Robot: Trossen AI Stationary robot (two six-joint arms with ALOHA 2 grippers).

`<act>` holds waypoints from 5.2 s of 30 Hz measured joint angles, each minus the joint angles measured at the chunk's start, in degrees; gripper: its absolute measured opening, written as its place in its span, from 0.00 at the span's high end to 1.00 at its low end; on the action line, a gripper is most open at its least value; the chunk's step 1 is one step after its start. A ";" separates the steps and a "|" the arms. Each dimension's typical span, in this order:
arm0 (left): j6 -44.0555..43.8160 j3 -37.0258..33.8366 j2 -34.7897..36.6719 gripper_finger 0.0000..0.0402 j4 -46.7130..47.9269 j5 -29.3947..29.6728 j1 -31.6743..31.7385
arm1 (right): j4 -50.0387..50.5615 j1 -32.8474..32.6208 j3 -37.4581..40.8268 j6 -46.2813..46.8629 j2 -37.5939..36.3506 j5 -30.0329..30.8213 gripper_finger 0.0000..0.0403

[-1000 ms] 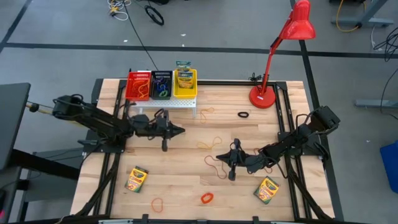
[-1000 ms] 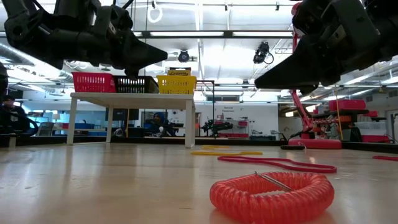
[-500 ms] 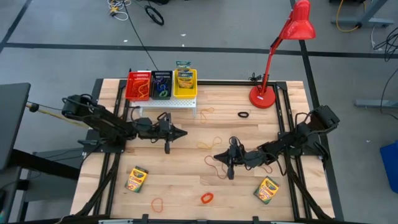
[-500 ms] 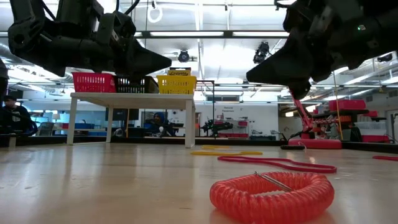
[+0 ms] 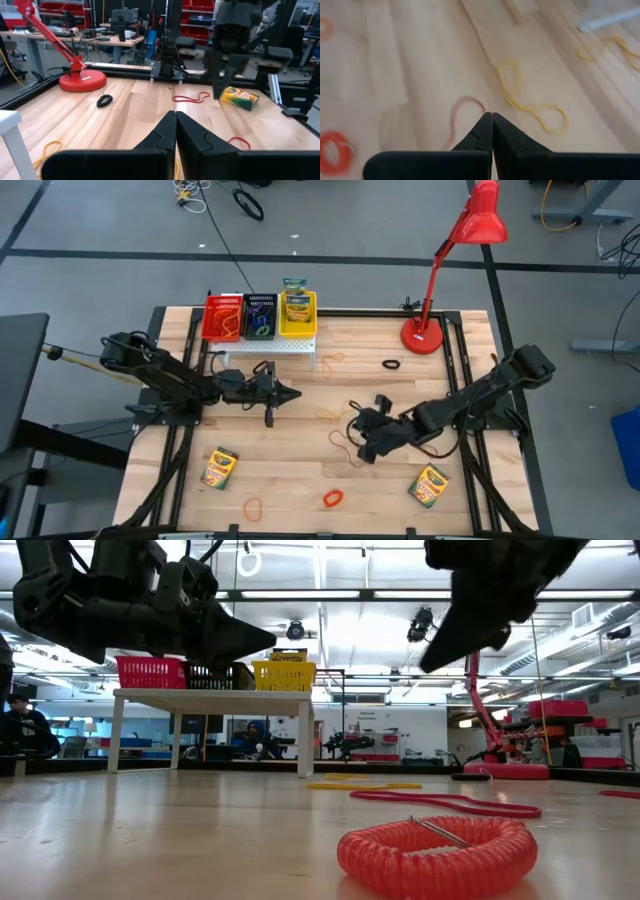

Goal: Pick & Place Office Desk Supplies
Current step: Put the red rubber band into the red bin on the shelf

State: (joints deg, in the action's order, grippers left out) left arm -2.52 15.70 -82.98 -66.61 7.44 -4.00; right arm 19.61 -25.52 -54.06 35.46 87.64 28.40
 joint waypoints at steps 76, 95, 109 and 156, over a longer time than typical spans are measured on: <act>1.01 0.15 0.00 0.97 0.00 -5.71 -2.04 | 23.78 2.38 7.45 16.38 -15.02 -8.87 1.00; 0.50 0.17 0.00 0.97 -0.02 -6.01 -2.03 | 7.39 0.39 6.73 10.85 -14.26 -5.95 1.00; 0.44 0.26 0.00 0.97 -0.02 -5.99 -2.03 | -2.53 3.84 6.71 6.13 -6.22 -12.61 1.00; -5.97 19.22 -23.15 0.54 -2.54 -0.06 -11.81 | -13.07 1.22 6.73 2.09 -6.58 -10.44 1.00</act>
State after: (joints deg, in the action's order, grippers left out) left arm -8.49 34.93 -106.13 -69.15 7.38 -15.81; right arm 6.55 -24.29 -47.33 37.55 81.06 17.97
